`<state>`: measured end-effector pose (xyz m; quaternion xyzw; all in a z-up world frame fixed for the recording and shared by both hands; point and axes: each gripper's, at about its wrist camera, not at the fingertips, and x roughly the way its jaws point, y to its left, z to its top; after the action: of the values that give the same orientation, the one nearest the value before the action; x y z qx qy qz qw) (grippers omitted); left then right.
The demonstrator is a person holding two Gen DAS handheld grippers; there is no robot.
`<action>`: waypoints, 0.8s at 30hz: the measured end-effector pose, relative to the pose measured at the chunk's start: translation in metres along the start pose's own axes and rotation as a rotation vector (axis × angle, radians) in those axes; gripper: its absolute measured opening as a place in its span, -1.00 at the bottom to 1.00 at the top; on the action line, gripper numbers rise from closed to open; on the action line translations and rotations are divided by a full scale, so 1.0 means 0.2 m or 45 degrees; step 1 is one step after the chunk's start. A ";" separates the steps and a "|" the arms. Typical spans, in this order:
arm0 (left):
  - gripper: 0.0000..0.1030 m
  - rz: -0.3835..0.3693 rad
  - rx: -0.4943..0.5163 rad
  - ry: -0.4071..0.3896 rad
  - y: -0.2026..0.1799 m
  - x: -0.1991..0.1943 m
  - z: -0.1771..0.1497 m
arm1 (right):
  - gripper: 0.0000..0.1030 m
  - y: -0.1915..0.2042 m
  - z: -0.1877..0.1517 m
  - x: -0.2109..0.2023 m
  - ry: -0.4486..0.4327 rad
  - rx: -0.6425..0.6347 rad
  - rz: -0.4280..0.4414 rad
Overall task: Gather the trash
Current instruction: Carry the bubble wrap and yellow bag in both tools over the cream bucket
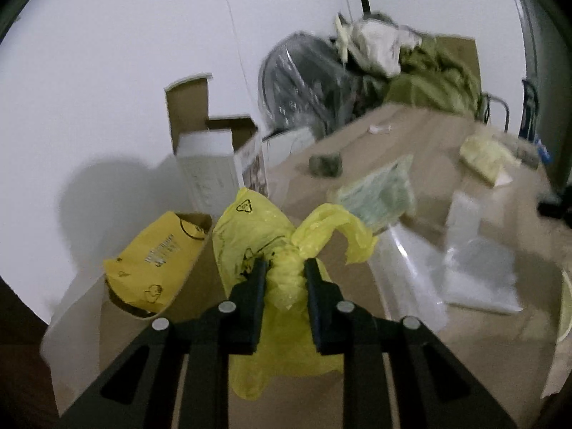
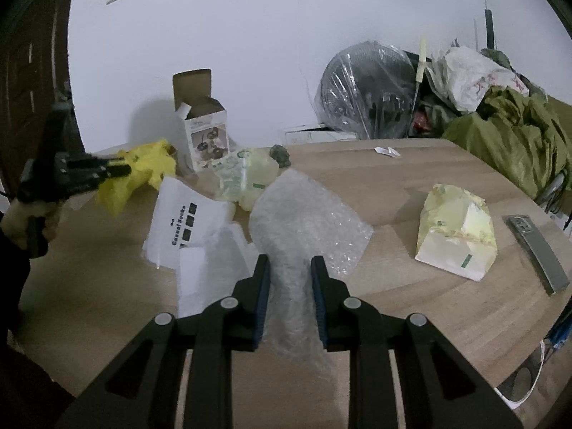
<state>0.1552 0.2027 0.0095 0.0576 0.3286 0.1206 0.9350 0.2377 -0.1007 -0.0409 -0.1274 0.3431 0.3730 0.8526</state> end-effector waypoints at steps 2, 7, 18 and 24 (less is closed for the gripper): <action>-0.61 -0.004 -0.031 -0.065 -0.02 -0.10 -0.01 | -0.59 0.01 -0.02 -0.01 0.005 -0.001 0.000; -0.61 0.011 -0.091 -0.153 -0.08 -0.27 -0.09 | -0.59 0.06 -0.07 -0.05 0.003 -0.002 0.003; -0.61 -0.045 -0.190 -0.282 -0.15 -0.50 -0.11 | -0.59 0.10 -0.16 -0.20 -0.030 -0.005 -0.017; -0.61 -0.136 -0.157 -0.297 -0.28 -0.55 -0.12 | -0.59 0.06 -0.24 -0.32 -0.050 0.016 -0.055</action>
<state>0.0672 0.1207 0.0462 -0.0040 0.2122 0.0831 0.9737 0.1740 -0.1493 -0.0328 -0.1221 0.3260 0.3549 0.8677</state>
